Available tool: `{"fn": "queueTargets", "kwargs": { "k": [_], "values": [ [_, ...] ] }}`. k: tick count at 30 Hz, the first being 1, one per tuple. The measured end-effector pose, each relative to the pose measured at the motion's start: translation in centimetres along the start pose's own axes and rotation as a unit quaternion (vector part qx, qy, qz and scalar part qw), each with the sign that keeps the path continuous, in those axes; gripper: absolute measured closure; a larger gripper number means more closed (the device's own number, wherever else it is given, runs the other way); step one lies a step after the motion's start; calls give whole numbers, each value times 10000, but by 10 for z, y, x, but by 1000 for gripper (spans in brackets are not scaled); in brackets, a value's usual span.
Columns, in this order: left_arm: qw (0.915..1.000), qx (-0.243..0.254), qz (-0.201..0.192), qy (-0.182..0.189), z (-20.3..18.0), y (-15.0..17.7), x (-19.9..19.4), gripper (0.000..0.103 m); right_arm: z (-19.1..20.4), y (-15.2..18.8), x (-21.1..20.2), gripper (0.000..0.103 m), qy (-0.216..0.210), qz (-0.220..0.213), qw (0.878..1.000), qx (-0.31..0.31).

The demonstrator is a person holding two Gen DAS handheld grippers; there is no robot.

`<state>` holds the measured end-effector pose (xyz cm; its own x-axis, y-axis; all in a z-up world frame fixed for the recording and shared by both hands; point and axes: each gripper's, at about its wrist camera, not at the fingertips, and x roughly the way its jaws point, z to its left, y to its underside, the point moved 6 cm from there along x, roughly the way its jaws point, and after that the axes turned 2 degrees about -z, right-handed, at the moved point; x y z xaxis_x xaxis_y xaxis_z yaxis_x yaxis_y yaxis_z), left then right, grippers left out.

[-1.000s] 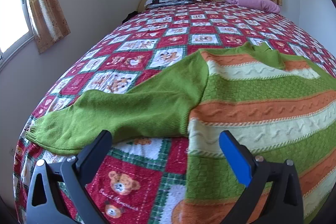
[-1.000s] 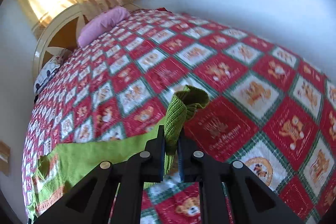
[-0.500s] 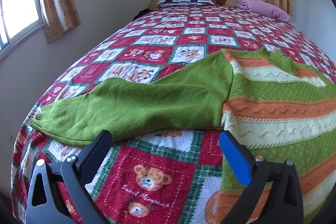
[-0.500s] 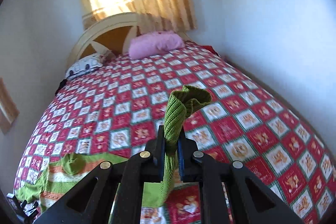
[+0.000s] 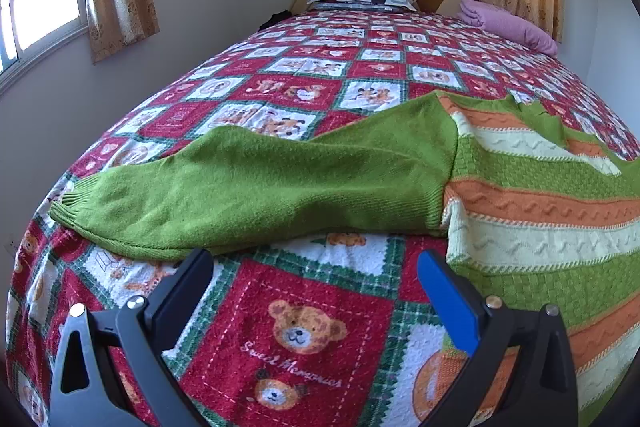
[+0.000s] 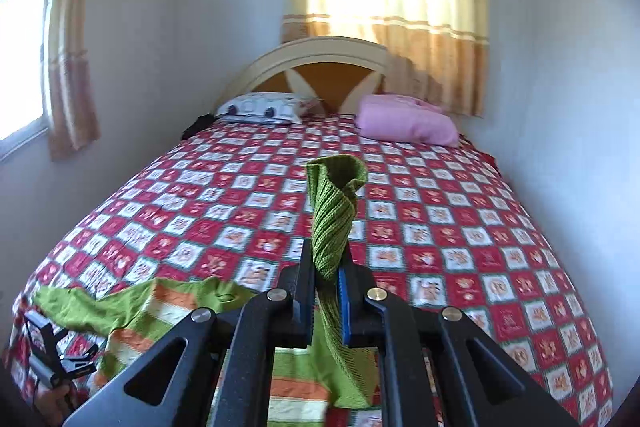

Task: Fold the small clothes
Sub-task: 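Lift the sleeve cuff with the right tool and lay it across the sweater body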

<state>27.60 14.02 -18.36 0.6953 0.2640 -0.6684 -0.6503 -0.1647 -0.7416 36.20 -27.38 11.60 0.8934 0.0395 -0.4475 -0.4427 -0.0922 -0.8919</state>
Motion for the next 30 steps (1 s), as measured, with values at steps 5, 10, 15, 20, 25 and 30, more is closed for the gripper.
{"fn": "queueTargets", "kwargs": {
  "k": [5,10,15,20,25,30],
  "values": [
    [10000,-65,31,37,2,1,2,0,80,16,23,95,-579,88,9974,-429],
    [10000,82,15,-39,-3,3,2,0,164,76,72,95,-1297,447,9896,-435],
    [9997,232,2,-90,-6,3,0,0,216,183,134,51,-2038,1574,9662,95],
    [9986,507,-19,-156,-1,0,-14,0,181,222,107,46,-2085,1738,9623,-163],
    [9981,477,-196,345,-20,-24,-34,0,90,234,72,39,-999,1471,9829,-481],
    [9897,653,-194,1258,-91,-46,-35,0,46,253,56,38,-725,1543,9842,-471]
  ]
}}
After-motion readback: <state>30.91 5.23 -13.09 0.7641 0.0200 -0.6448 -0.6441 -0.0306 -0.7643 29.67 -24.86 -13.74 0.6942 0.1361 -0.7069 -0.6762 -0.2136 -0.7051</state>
